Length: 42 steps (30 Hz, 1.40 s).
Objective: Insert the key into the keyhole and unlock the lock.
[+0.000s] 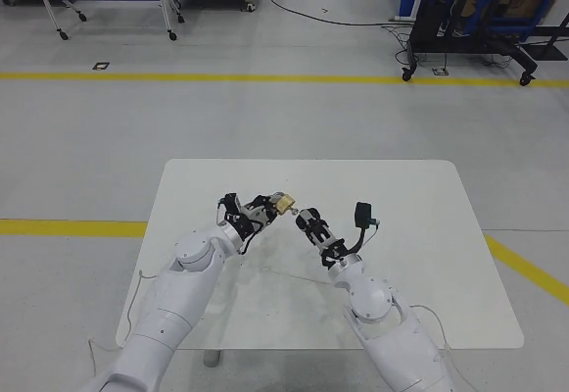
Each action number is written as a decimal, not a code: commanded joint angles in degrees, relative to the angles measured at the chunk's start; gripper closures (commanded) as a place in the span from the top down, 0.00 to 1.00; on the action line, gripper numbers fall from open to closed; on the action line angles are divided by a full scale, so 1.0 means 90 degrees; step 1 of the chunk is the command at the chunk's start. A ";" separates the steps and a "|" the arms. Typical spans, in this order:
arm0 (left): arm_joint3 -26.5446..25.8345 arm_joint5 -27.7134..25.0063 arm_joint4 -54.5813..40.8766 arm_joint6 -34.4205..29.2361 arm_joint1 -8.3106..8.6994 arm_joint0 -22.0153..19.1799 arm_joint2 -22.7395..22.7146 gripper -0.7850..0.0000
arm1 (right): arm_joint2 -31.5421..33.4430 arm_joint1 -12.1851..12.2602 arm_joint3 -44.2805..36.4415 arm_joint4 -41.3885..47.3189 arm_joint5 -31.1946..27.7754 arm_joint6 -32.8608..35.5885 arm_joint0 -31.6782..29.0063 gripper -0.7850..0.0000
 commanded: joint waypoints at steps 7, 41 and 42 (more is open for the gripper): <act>0.0316 0.1627 -0.0489 -0.0051 -0.0035 -0.0386 0.0045 0.00 | 0.0467 0.0120 -0.0144 0.0464 -0.0664 0.0906 -0.0189 0.00; -0.0970 0.0692 0.0674 0.0978 0.0051 0.0173 0.0127 0.00 | 0.0554 0.0177 0.0010 0.0893 -0.1158 0.1211 -0.0080 1.00; -0.1041 0.0588 0.0796 0.1051 0.0054 0.0206 0.0148 0.00 | 0.0552 0.0176 0.0007 0.0939 -0.1152 0.1219 -0.0088 1.00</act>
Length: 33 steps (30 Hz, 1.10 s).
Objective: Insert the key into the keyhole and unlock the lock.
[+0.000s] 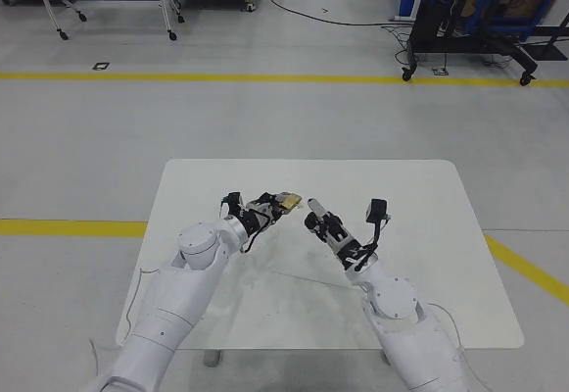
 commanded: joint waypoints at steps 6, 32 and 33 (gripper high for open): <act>-0.0344 -0.0573 0.0283 0.0302 -0.0008 0.0184 0.0044 0.00 | 0.0504 0.0052 0.0263 0.2652 0.0941 0.1632 0.0095 1.00; -0.0719 -0.1236 0.1167 -0.0017 0.0084 0.0503 0.0048 0.00 | 0.0610 0.0256 0.1179 0.4068 0.3222 0.3135 0.0990 0.35; -0.0720 -0.1244 0.1166 -0.0033 0.0085 0.0507 0.0042 0.00 | 0.0592 0.0259 0.1183 0.4074 0.3215 0.3111 0.0994 0.34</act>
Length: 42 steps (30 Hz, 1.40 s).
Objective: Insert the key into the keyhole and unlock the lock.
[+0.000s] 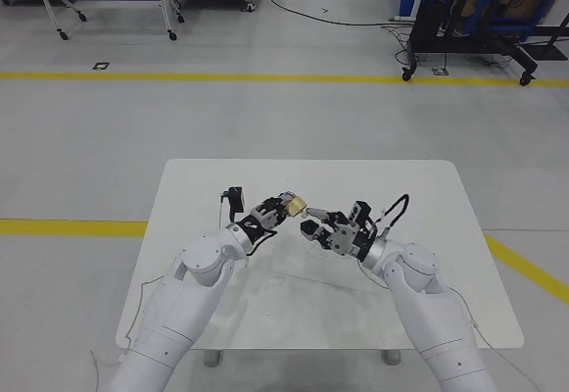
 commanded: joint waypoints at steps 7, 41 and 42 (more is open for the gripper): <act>-0.0034 -0.0049 0.0018 -0.0080 0.0009 0.0028 -0.0011 0.00 | -0.0079 0.0020 0.0077 0.0120 -0.0016 -0.0175 0.0046 0.27; -0.0149 -0.0669 0.0625 0.0302 0.0008 0.0167 0.0087 0.00 | -0.0082 0.0199 0.0785 0.1342 0.1190 0.0437 0.0475 0.14; -0.0157 -0.0674 0.0609 0.0303 0.0008 0.0173 0.0079 0.00 | -0.0120 0.0213 0.0763 0.1208 0.1198 0.0420 0.0482 0.25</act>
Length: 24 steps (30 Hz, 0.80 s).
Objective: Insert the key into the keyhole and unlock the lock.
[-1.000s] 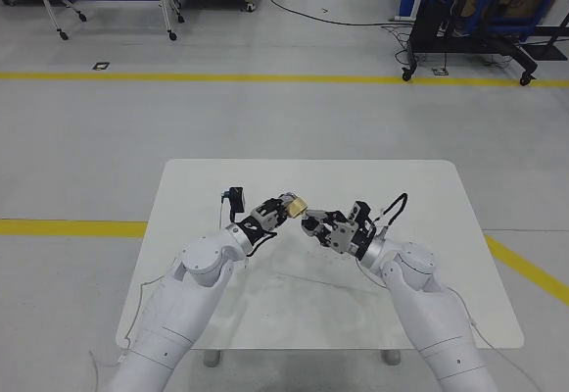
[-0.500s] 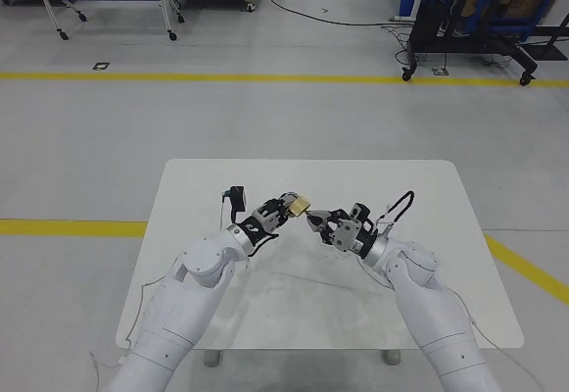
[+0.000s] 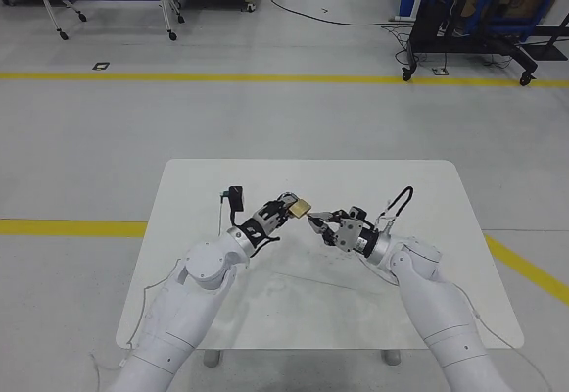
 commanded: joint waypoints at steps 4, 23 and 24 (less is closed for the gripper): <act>-0.0045 0.0057 -0.0160 -0.0040 0.0005 0.0009 -0.0083 0.00 | -0.0120 0.0057 -0.0097 -0.0388 -0.0035 0.0064 -0.0019 0.99; -0.0424 0.2356 0.1951 -0.0989 0.0112 -0.0417 0.0657 0.00 | 0.1095 0.0343 -0.0785 -0.0433 -0.1094 0.0479 -0.0871 1.00; -0.0438 0.2512 0.2316 -0.0943 0.0125 -0.0453 0.0751 0.00 | 0.1095 0.0343 -0.0785 -0.0433 -0.1094 0.0479 -0.0871 1.00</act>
